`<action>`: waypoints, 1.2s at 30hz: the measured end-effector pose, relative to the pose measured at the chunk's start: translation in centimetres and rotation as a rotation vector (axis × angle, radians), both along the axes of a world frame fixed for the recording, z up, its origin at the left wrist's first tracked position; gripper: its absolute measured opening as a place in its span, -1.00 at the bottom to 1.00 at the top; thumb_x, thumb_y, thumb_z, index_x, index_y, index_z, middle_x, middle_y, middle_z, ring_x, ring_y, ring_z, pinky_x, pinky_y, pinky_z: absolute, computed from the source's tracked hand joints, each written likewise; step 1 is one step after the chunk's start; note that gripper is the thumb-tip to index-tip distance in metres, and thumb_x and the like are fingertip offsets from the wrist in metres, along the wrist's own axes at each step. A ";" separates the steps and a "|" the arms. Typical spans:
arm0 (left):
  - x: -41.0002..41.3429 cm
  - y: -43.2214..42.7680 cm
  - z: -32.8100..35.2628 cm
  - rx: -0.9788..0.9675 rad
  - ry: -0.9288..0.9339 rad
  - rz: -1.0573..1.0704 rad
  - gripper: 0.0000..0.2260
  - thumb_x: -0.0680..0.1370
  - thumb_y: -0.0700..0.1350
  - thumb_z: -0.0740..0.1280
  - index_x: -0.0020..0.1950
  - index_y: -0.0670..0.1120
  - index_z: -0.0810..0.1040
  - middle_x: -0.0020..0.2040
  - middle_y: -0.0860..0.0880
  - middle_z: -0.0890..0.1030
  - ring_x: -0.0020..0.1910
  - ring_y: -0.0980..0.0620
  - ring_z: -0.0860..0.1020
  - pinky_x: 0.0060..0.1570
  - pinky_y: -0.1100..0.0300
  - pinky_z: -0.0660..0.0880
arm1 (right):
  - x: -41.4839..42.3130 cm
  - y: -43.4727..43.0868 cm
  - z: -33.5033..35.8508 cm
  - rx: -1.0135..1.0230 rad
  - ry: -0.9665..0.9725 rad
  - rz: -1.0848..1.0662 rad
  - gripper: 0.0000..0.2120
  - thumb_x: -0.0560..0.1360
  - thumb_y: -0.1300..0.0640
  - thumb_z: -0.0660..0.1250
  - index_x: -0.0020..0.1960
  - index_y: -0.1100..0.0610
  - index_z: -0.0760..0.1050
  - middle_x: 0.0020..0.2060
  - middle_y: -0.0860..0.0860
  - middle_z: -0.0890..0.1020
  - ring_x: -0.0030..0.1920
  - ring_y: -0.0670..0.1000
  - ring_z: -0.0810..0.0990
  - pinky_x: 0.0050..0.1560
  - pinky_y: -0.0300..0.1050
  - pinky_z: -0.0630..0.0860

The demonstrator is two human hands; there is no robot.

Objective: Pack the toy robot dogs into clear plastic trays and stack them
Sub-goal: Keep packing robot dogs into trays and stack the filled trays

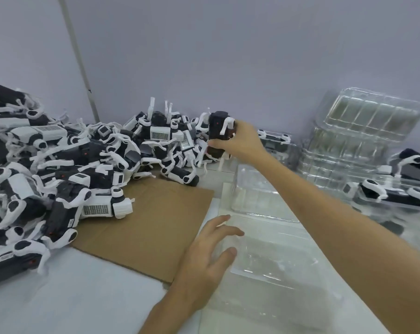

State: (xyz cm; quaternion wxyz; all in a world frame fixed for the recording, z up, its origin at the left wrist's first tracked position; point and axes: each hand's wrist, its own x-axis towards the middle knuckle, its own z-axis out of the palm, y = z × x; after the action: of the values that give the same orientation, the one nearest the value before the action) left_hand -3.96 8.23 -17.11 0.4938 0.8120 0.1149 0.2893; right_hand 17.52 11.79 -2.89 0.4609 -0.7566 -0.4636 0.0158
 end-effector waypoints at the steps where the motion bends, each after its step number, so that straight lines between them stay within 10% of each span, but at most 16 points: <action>1: 0.0 0.0 -0.1 0.002 -0.003 0.002 -0.67 0.46 0.20 0.19 0.16 0.25 0.57 0.40 0.33 0.38 0.40 0.26 0.37 0.29 0.22 0.32 | -0.6 -1.8 0.3 0.057 0.060 0.016 -0.71 0.33 0.04 0.60 -0.05 -0.05 0.54 -0.22 -0.18 0.63 -0.21 -0.22 0.59 -0.21 -0.26 0.53; 11: -0.4 -0.8 -0.1 0.058 -0.018 0.023 -0.67 0.50 0.26 0.20 0.16 0.21 0.60 0.38 0.29 0.41 0.39 0.21 0.39 0.28 0.08 0.37 | -5.9 -20.1 -1.4 0.371 0.428 -0.042 -0.95 0.59 0.17 0.35 -0.02 0.08 0.49 -0.18 0.17 0.65 -0.42 0.18 0.67 -0.43 -0.05 0.61; 15: -0.6 -2.0 0.3 0.050 -0.016 -0.030 -0.66 0.50 0.27 0.21 0.17 0.21 0.59 0.37 0.29 0.41 0.40 0.22 0.39 0.21 0.21 0.35 | -7.4 -24.2 -4.4 0.393 0.463 -0.081 -0.69 0.59 0.28 0.31 0.20 -0.07 0.44 -0.17 0.05 0.68 -0.36 0.24 0.69 -0.35 -0.07 0.63; 30: -1.3 -3.5 1.3 -0.155 -0.019 -0.076 -0.44 0.38 0.23 0.32 0.32 0.03 0.54 0.33 0.09 0.51 0.32 0.14 0.48 0.16 0.23 0.45 | -8.9 -26.3 -7.8 0.180 0.324 0.031 -0.61 0.54 0.22 0.42 0.03 -0.23 0.35 -0.07 -0.05 0.68 -0.14 0.01 0.64 -0.07 -0.18 0.54; 36: -1.4 -4.0 2.0 -0.169 0.009 -0.090 -0.53 0.42 0.08 0.33 0.34 0.18 0.47 0.36 0.22 0.44 0.19 0.52 0.39 0.01 0.56 0.36 | -8.7 -27.0 -7.5 0.068 0.199 0.144 -0.39 0.46 0.33 0.44 0.31 -0.20 0.34 0.03 -0.22 0.59 -0.08 -0.04 0.68 -0.02 -0.26 0.55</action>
State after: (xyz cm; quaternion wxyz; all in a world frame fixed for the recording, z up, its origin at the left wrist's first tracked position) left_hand -5.33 4.27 -15.16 0.5724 0.7732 0.1044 0.2524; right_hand 8.78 -15.18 -10.34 0.5277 -0.7000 -0.4689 0.1080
